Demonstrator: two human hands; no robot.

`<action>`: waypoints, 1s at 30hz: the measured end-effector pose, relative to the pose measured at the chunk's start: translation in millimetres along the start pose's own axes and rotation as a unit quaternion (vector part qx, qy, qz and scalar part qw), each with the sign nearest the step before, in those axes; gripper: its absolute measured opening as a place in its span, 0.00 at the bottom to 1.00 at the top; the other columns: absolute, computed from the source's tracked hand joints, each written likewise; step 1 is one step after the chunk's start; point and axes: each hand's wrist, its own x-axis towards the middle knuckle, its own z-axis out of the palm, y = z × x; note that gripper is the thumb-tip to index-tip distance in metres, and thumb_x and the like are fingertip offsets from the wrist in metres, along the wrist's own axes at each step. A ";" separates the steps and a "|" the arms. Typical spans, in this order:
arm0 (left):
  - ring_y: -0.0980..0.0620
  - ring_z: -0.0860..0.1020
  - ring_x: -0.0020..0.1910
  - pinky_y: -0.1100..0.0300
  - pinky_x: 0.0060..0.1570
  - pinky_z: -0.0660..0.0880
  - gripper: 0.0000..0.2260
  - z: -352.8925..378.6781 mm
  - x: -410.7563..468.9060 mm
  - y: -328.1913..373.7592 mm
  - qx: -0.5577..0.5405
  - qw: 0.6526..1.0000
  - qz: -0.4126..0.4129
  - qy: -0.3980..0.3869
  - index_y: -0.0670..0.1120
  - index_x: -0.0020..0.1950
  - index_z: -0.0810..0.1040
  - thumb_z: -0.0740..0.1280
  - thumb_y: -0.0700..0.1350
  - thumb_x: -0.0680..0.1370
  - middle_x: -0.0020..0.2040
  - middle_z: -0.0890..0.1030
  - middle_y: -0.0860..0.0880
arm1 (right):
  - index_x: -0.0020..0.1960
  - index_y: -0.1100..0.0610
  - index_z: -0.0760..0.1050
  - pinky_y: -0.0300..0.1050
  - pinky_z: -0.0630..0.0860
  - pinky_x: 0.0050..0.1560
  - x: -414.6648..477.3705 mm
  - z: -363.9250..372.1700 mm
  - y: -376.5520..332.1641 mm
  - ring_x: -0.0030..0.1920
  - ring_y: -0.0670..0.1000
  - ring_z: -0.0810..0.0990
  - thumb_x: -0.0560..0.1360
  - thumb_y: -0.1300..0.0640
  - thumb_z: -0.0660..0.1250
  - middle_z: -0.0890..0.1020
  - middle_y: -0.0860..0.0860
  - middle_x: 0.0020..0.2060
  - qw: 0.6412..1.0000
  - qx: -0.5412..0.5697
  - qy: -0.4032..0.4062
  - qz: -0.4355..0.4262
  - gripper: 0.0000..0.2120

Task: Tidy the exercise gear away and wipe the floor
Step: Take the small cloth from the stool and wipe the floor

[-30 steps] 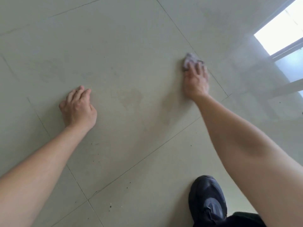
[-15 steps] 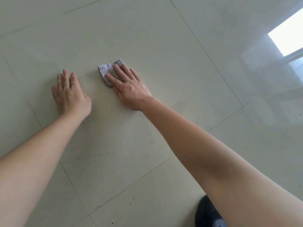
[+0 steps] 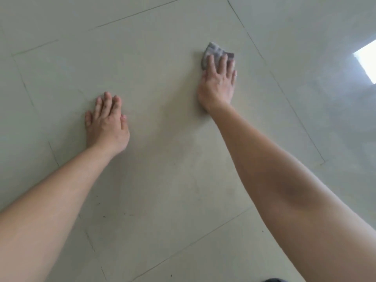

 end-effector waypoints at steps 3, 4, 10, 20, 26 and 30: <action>0.47 0.48 0.79 0.45 0.76 0.47 0.24 -1.1 -1.3 1.6 0.005 1.000 -0.005 -0.012 0.46 0.80 0.54 0.52 0.47 0.83 0.81 0.49 0.48 | 0.80 0.46 0.54 0.52 0.41 0.78 -29.6 22.9 -72.6 0.79 0.57 0.42 0.82 0.52 0.52 0.49 0.55 0.80 0.975 -0.022 -0.082 -0.207 0.27; 0.47 0.47 0.79 0.45 0.76 0.47 0.24 -2.4 -1.7 1.9 0.006 1.000 -0.008 -0.018 0.46 0.80 0.54 0.52 0.48 0.83 0.81 0.48 0.48 | 0.80 0.46 0.53 0.52 0.41 0.78 -35.1 24.7 -81.7 0.80 0.57 0.42 0.82 0.52 0.52 0.49 0.54 0.80 0.957 -0.036 -0.107 -0.266 0.26; 0.49 0.35 0.78 0.45 0.75 0.37 0.33 -1.4 -0.7 8.7 0.050 0.991 -0.043 -0.116 0.49 0.80 0.38 0.46 0.62 0.81 0.79 0.34 0.49 | 0.80 0.44 0.54 0.52 0.43 0.78 37.8 -17.0 -0.6 0.80 0.53 0.47 0.84 0.45 0.48 0.52 0.51 0.80 0.942 -0.060 -0.109 -0.311 0.24; 0.48 0.31 0.77 0.44 0.73 0.34 0.39 7.8 0.1 7.8 0.042 0.991 -0.055 -0.118 0.49 0.78 0.34 0.37 0.69 0.72 0.75 0.27 0.51 | 0.80 0.49 0.53 0.53 0.44 0.78 101.8 -24.6 -6.5 0.79 0.58 0.44 0.82 0.49 0.50 0.49 0.57 0.80 0.998 -0.013 -0.034 -0.043 0.27; 0.47 0.35 0.78 0.43 0.73 0.35 0.40 5.2 -0.8 7.9 0.034 0.991 -0.056 -0.119 0.49 0.79 0.37 0.37 0.69 0.72 0.79 0.35 0.46 | 0.80 0.46 0.52 0.51 0.41 0.78 21.4 24.9 -136.5 0.80 0.56 0.41 0.81 0.54 0.52 0.47 0.54 0.80 0.915 -0.042 -0.171 -0.363 0.27; 0.47 0.33 0.77 0.43 0.73 0.35 0.39 3.2 -2.6 7.9 0.056 0.991 -0.053 -0.109 0.49 0.78 0.35 0.36 0.69 0.73 0.79 0.34 0.47 | 0.80 0.44 0.52 0.51 0.45 0.78 80.1 5.6 -78.6 0.80 0.53 0.47 0.84 0.51 0.50 0.51 0.50 0.80 0.901 -0.043 -0.158 -0.402 0.24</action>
